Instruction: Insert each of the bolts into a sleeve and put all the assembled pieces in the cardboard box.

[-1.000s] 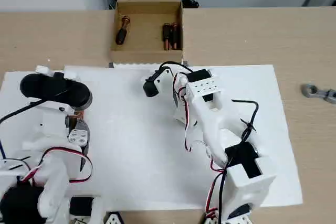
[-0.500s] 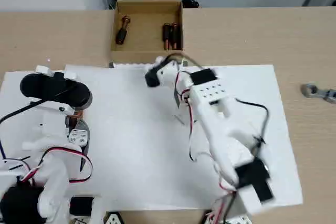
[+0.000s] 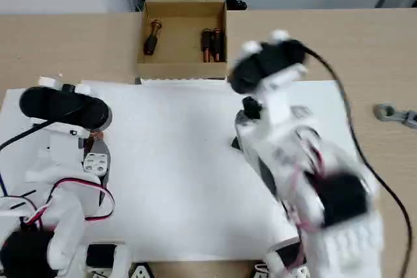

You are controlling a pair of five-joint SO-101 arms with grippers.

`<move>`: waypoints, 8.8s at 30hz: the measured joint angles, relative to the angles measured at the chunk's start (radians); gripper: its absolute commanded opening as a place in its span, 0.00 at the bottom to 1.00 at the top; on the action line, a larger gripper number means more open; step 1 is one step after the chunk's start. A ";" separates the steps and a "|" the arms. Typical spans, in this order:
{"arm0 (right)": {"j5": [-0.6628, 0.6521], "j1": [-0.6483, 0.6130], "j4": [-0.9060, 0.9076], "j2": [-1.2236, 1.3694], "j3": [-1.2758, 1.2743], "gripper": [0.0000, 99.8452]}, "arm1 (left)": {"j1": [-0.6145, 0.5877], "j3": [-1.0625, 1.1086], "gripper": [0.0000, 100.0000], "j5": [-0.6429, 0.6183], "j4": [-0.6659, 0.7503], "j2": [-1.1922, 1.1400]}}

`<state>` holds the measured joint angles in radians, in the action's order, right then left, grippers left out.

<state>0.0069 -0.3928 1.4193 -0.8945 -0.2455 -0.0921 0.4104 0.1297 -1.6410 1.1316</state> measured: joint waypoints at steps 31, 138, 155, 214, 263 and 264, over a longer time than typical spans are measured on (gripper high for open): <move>0.032 -0.253 -0.881 -0.893 -1.198 0.00 | 0.446 0.292 0.01 -0.284 0.859 -0.005; 0.023 0.005 -1.290 1.622 0.588 0.01 | 0.084 0.229 0.01 -0.155 0.353 -0.089; 0.097 0.025 -1.011 1.975 1.094 0.22 | 0.084 0.245 0.02 -0.155 0.353 -0.091; 0.193 0.184 0.259 0.801 0.583 0.00 | -0.203 0.287 0.10 -0.044 0.269 -0.178; 0.192 0.183 0.239 0.178 -0.253 0.00 | -0.296 -0.043 0.09 -0.078 0.269 -1.306; 0.192 0.183 0.239 0.178 -0.253 0.00 | -0.290 -0.046 0.08 -0.068 0.269 -1.312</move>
<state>0.1987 -0.2102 1.6586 -0.7165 -0.4987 -0.3821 0.3644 0.0621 -1.3725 -0.1803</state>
